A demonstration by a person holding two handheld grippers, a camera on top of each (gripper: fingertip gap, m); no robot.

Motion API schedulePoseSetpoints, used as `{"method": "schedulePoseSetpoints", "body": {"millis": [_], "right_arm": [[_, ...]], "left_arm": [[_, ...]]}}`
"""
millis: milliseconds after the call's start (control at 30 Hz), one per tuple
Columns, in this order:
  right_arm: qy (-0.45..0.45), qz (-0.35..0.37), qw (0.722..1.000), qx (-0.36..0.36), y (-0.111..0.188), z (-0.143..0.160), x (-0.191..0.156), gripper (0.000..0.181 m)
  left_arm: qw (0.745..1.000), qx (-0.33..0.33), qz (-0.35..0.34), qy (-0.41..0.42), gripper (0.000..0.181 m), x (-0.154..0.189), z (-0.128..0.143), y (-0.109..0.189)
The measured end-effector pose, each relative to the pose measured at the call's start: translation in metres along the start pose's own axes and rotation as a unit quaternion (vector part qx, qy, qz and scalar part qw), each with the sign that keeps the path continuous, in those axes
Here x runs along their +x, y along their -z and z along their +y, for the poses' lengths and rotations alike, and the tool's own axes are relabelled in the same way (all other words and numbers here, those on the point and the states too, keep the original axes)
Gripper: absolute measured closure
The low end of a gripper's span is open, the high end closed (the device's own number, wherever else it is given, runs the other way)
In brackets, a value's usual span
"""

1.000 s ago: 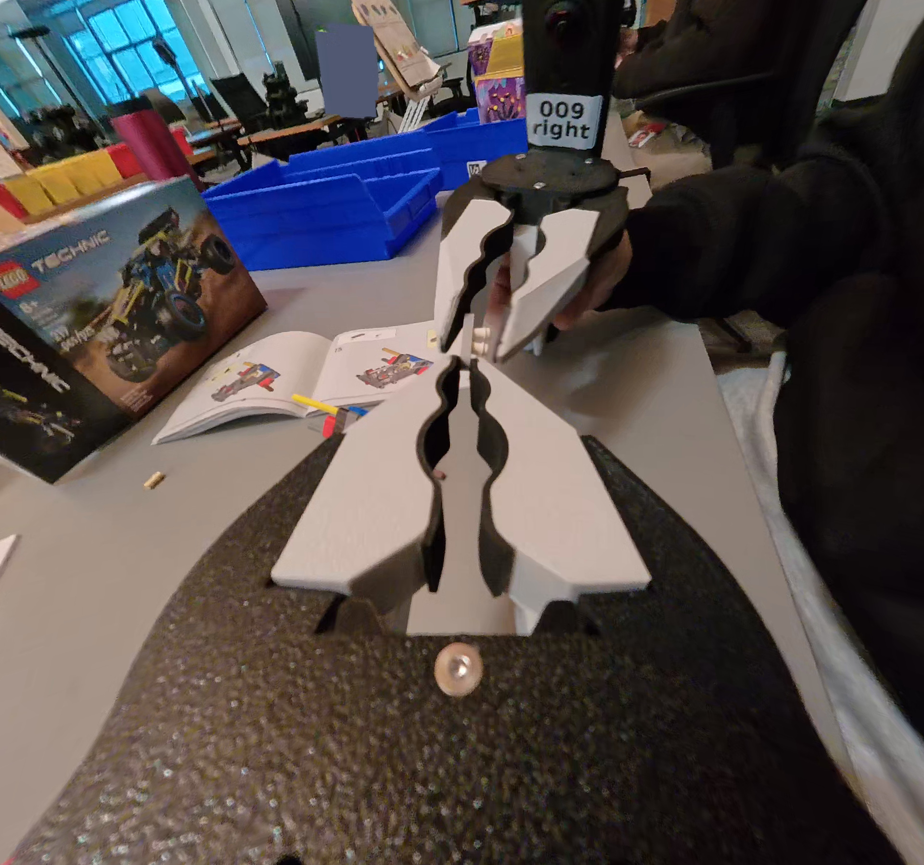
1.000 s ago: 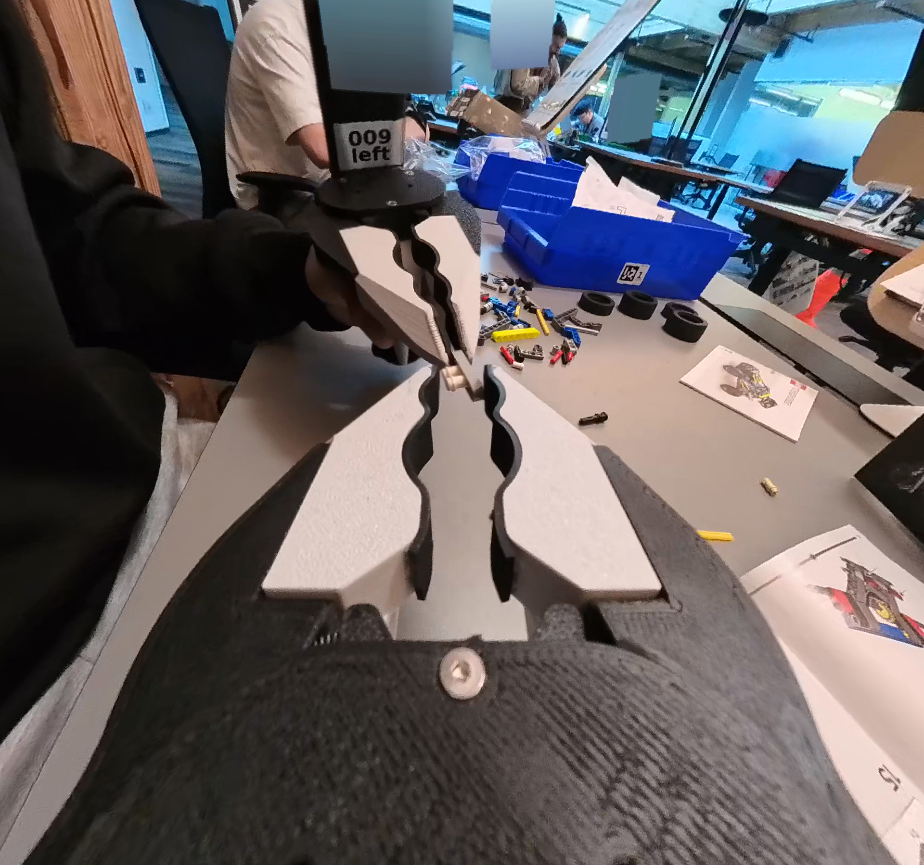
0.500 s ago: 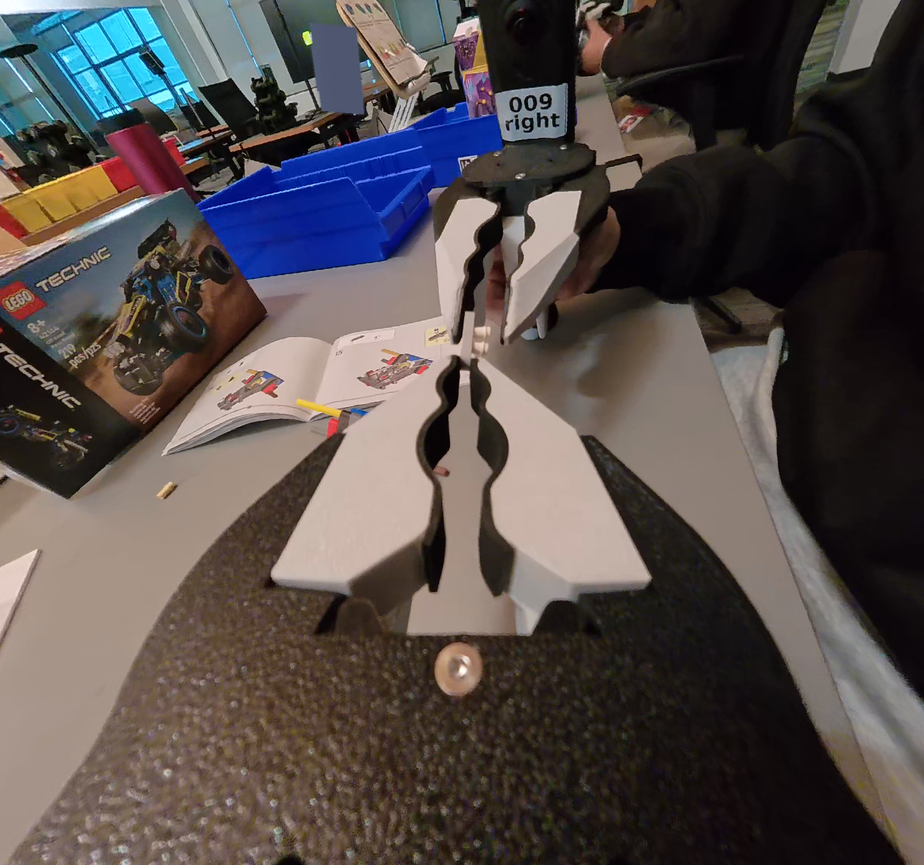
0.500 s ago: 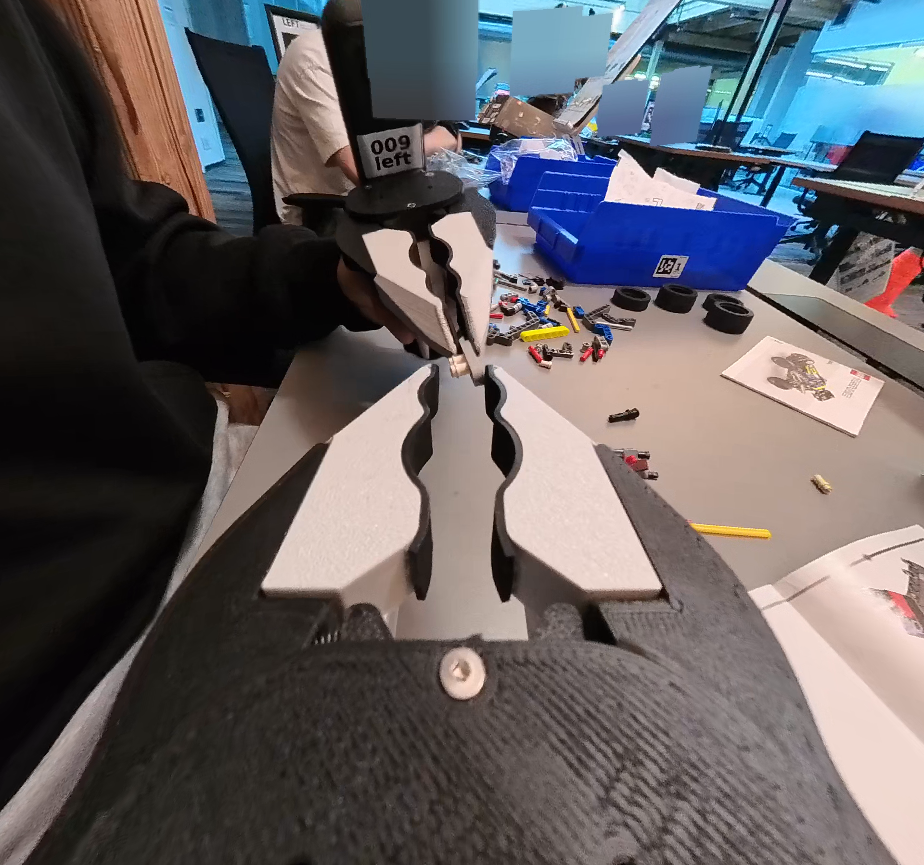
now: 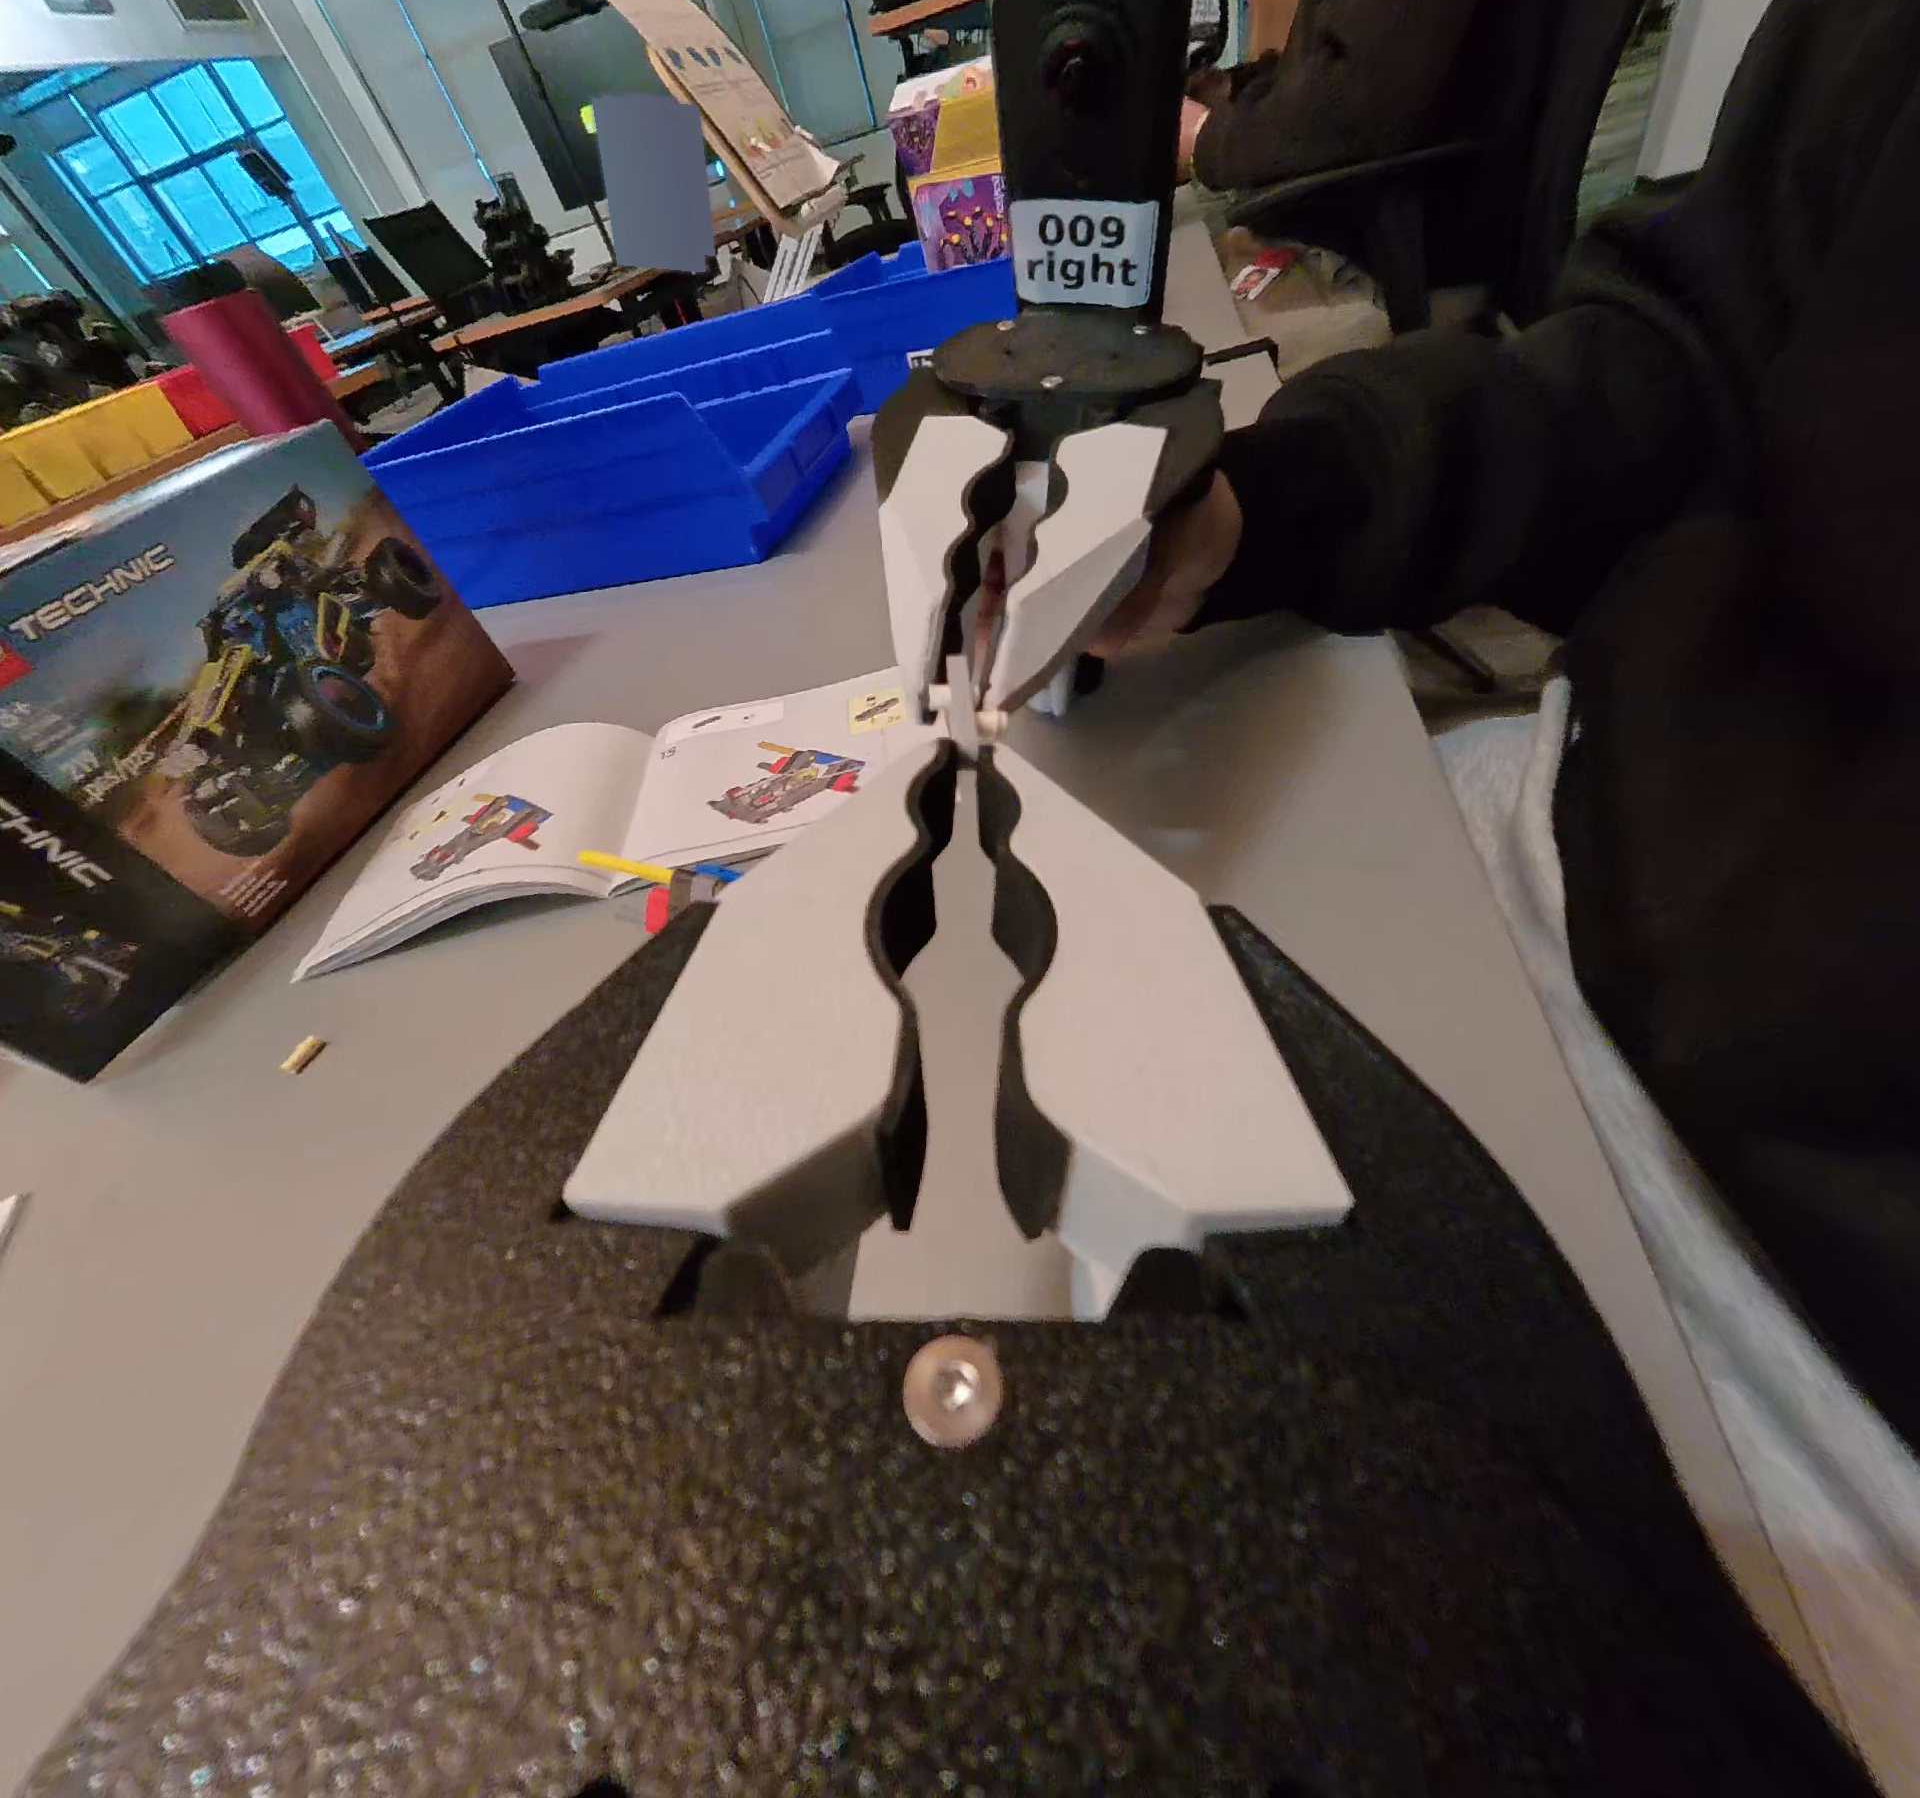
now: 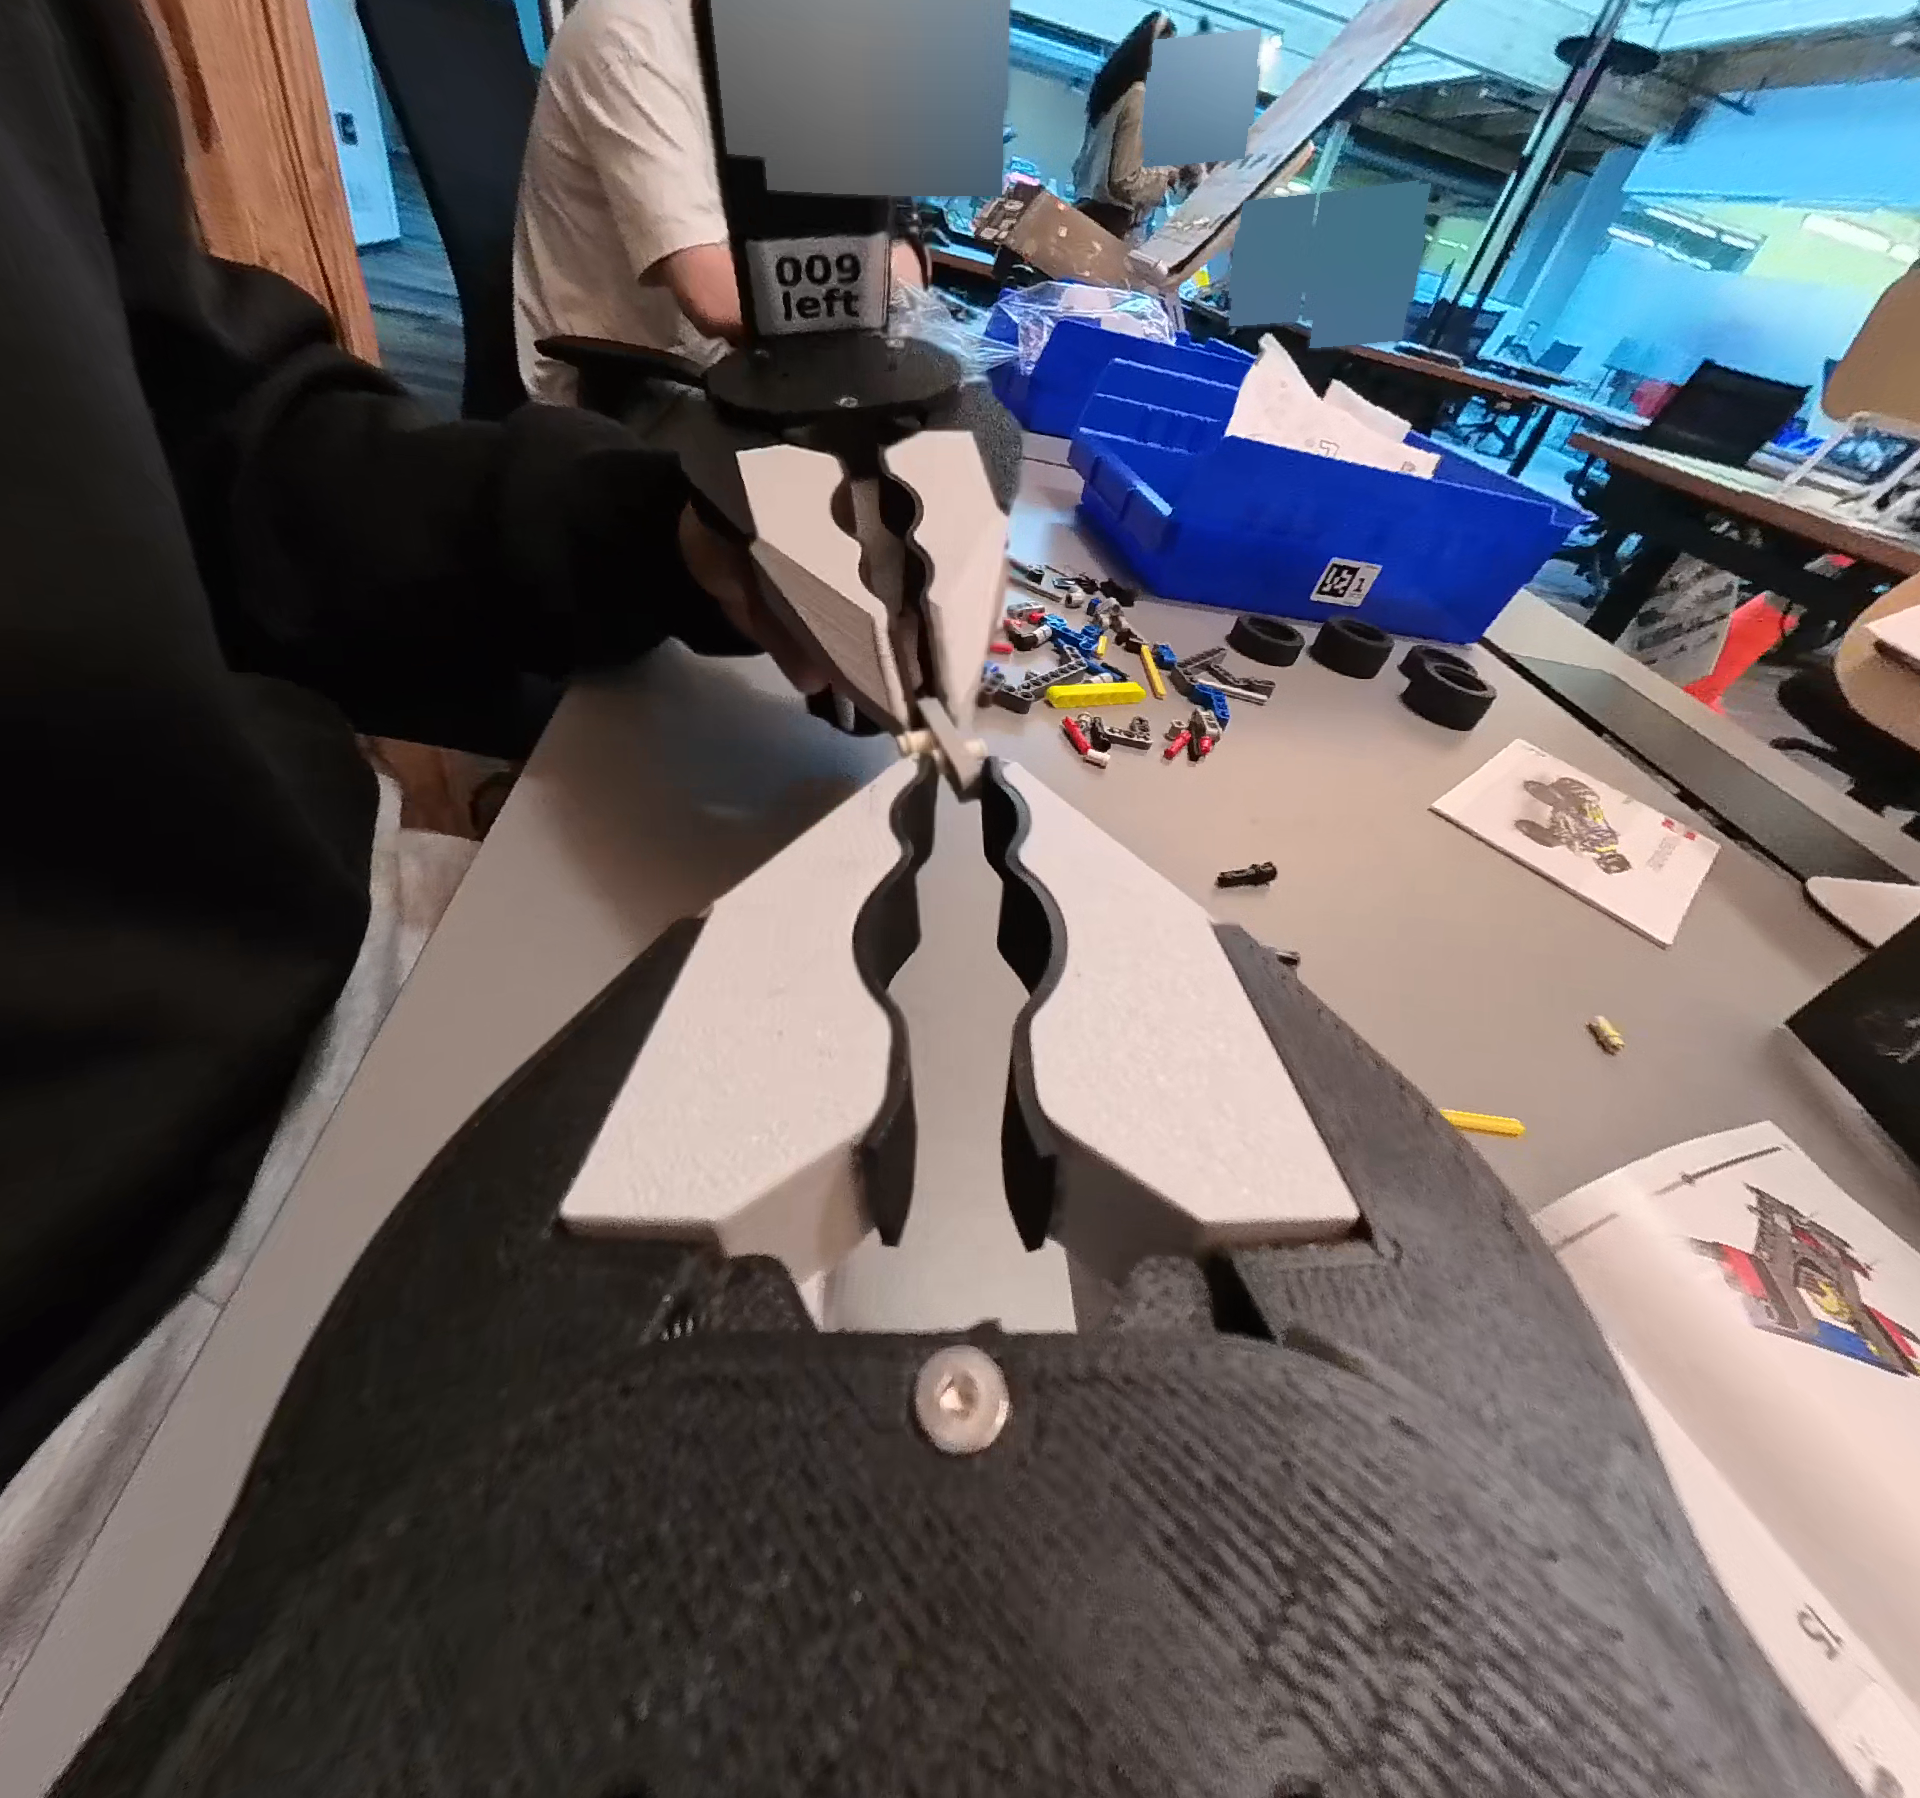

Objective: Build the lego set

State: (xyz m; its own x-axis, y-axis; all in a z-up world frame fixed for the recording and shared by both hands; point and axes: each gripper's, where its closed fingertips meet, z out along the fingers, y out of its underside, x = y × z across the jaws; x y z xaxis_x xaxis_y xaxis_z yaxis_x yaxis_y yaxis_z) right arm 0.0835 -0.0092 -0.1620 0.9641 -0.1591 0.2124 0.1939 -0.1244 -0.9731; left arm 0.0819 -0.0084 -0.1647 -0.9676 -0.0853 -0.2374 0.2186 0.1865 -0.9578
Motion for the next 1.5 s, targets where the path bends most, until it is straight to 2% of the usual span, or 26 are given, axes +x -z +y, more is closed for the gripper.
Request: {"method": "schedulePoseSetpoints", "body": {"millis": [167, 267, 400, 533, 633, 733, 800, 1500], "right_arm": [[0.031, 0.025, 0.999, -0.007, -0.002, 0.002, 0.002, 0.174], [0.026, 0.027, 0.999, 0.001, -0.002, 0.000, 0.004, 0.173], [0.026, 0.042, 0.999, 0.006, -0.001, -0.001, 0.008, 0.156], [0.021, 0.087, 0.996, -0.013, -0.004, 0.003, 0.017, 0.155], [-0.004, 0.092, 0.995, -0.030, -0.007, 0.007, 0.020, 0.151], [-0.024, 0.084, 0.996, -0.029, -0.007, 0.007, 0.019, 0.154], [-0.026, 0.081, 0.996, -0.025, -0.006, 0.006, 0.019, 0.163], [-0.062, 0.052, 0.996, -0.032, -0.007, 0.008, 0.014, 0.166]], "left_arm": [[0.999, -0.027, -0.012, -0.038, 0.180, -0.003, 0.003, 0.000], [1.000, -0.017, -0.017, -0.015, 0.180, -0.005, 0.002, 0.000], [0.999, -0.017, -0.037, 0.029, 0.180, -0.015, 0.004, 0.000], [0.996, -0.034, -0.062, 0.055, 0.180, -0.023, 0.010, -0.001], [0.996, -0.028, -0.062, 0.057, 0.180, -0.021, 0.007, -0.004], [0.996, -0.028, -0.061, 0.053, 0.180, -0.020, 0.005, -0.005], [0.996, -0.031, -0.059, 0.052, 0.180, -0.019, 0.005, -0.005], [0.998, -0.042, -0.046, 0.025, 0.180, -0.015, 0.007, -0.003]]}}
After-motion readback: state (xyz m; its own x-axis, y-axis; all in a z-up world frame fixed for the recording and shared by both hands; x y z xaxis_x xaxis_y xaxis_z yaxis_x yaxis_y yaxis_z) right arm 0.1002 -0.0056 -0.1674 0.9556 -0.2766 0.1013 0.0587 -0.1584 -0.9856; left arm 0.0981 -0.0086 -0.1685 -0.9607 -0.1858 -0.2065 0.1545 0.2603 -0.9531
